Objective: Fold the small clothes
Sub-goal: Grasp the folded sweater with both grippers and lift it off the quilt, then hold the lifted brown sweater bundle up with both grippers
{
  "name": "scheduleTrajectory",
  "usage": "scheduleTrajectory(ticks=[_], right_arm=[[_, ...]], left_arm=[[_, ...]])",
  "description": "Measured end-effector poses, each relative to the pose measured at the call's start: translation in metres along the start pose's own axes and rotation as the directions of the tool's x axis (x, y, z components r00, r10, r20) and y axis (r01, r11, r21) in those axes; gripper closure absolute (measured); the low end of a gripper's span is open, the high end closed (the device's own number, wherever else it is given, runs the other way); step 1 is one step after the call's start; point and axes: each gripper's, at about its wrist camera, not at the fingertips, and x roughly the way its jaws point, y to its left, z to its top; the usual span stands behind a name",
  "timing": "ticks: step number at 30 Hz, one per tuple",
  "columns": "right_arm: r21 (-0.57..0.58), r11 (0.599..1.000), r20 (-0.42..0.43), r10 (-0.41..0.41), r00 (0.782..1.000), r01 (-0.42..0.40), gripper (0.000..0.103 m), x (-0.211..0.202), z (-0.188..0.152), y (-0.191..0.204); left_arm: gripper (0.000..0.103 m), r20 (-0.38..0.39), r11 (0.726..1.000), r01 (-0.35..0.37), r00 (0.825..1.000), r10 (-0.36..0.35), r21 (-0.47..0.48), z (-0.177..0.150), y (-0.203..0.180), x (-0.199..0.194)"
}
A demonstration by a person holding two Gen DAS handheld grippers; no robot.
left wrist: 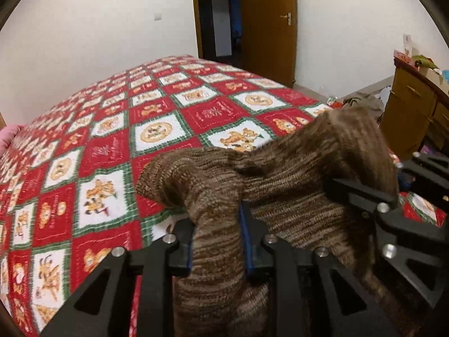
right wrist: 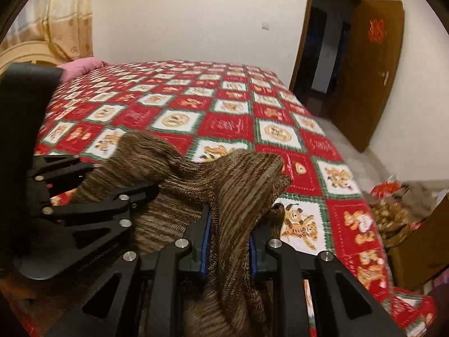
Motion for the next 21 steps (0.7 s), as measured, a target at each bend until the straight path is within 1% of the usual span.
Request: scheduleTrajectory(ticks=[3, 5, 6, 7, 10, 13, 15, 17, 20, 21], right_arm=[[-0.006, 1.0, 0.059, 0.004, 0.998, -0.004, 0.083, -0.036, 0.001, 0.015], [0.005, 1.0, 0.109, -0.002, 0.994, 0.001, 0.083, -0.062, 0.002, 0.025], [0.013, 1.0, 0.133, -0.007, 0.991, 0.005, 0.083, -0.074, 0.003, 0.03], [0.025, 1.0, 0.16, -0.012, 0.987, 0.008, 0.083, -0.088, 0.003, 0.034], [0.064, 0.998, 0.238, -0.02, 0.971, 0.004, 0.083, -0.127, 0.004, 0.043], [0.104, 0.994, 0.298, -0.01, 0.954, -0.022, 0.083, -0.163, 0.005, 0.048], [0.121, 0.992, 0.327, -0.001, 0.945, -0.041, 0.083, -0.184, 0.004, 0.052], [0.135, 0.988, 0.352, 0.021, 0.936, -0.073, 0.083, -0.206, 0.002, 0.056], [0.134, 0.986, 0.386, 0.044, 0.921, -0.103, 0.083, -0.235, -0.003, 0.066], [0.13, 0.985, 0.394, 0.05, 0.918, -0.11, 0.083, -0.242, -0.004, 0.069]], left_arm=[[0.081, 0.078, 0.998, 0.014, 0.997, -0.009, -0.061, -0.001, 0.012, -0.032], [0.084, 0.128, 0.994, 0.031, 0.992, -0.018, -0.103, 0.0, 0.02, -0.056], [0.084, 0.164, 0.991, 0.043, 0.986, -0.022, -0.125, -0.001, 0.025, -0.074], [0.084, 0.183, 0.99, 0.048, 0.983, -0.023, -0.132, -0.001, 0.027, -0.083], [0.086, 0.255, 0.989, 0.052, 0.967, -0.015, -0.137, -0.004, 0.032, -0.124], [0.087, 0.305, 0.989, 0.056, 0.952, -0.013, -0.136, -0.01, 0.038, -0.155], [0.087, 0.335, 0.989, 0.059, 0.942, -0.011, -0.134, -0.015, 0.042, -0.179], [0.087, 0.353, 0.989, 0.058, 0.936, -0.007, -0.135, -0.017, 0.046, -0.195], [0.087, 0.374, 0.987, 0.064, 0.927, -0.003, -0.15, -0.021, 0.052, -0.222], [0.087, 0.392, 0.986, 0.052, 0.92, 0.013, -0.156, -0.023, 0.053, -0.227]])
